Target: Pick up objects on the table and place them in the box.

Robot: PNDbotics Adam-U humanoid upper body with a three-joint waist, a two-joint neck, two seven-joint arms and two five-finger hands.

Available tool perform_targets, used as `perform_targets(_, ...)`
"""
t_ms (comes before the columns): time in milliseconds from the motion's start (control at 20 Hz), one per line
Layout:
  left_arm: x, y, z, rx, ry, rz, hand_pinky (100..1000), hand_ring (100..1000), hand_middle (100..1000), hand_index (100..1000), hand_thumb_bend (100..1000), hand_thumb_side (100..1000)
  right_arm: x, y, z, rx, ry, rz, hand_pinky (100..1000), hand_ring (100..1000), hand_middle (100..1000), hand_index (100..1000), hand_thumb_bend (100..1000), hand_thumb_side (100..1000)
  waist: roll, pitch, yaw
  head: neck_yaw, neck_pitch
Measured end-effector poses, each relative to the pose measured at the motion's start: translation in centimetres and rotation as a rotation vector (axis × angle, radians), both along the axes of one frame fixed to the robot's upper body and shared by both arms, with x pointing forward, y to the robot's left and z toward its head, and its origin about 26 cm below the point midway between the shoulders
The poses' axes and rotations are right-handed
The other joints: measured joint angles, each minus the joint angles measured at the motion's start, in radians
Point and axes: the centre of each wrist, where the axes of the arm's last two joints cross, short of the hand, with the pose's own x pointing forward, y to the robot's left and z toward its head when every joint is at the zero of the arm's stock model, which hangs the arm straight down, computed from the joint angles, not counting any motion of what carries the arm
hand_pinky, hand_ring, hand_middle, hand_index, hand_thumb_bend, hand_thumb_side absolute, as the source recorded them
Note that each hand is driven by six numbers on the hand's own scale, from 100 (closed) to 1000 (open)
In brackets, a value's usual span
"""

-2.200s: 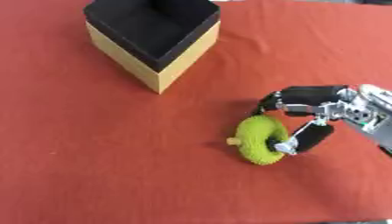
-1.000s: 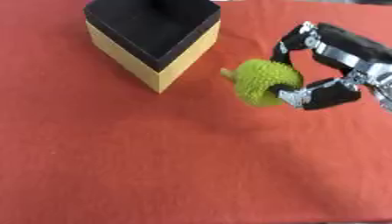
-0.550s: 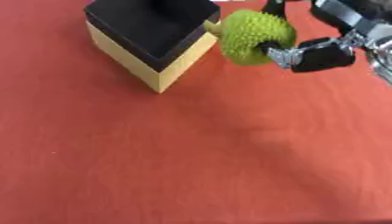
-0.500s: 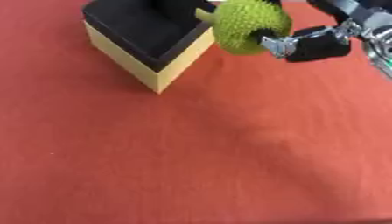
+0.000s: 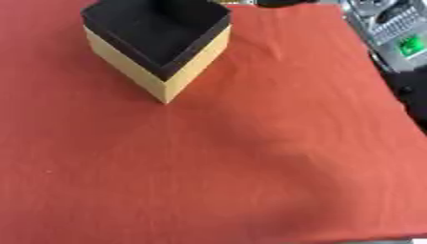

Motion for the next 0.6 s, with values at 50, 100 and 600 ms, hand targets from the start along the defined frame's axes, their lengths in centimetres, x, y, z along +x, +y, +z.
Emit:
perform_targets(50, 0.0, 0.0, 0.0, 0.0, 0.001, -0.002, 759, 657, 645, 754, 224, 556, 0.4, 0.7, 0.2, 0.007, 0.001, -0.004, 712, 549, 346, 534, 100, 100, 0.0, 0.003, 0.0, -0.003, -0.003)
perform_targets(100, 0.0, -0.1, 0.0, 0.001, 0.0, -0.004, 759, 657, 645, 754, 223, 557, 0.9, 1.4, 0.5, 0.014, 0.002, -0.008, 698, 549, 348, 536, 100, 100, 0.0, 0.006, 0.001, -0.005, -0.005)
perform_targets(600, 0.2, -0.3, 0.5, 0.003, -0.015, -0.013, 759, 657, 646, 754, 220, 559, 4.3, 7.7, 3.2, 0.057, 0.014, -0.073, 707, 558, 363, 551, 100, 100, -0.008, 0.033, 0.007, -0.015, -0.043)
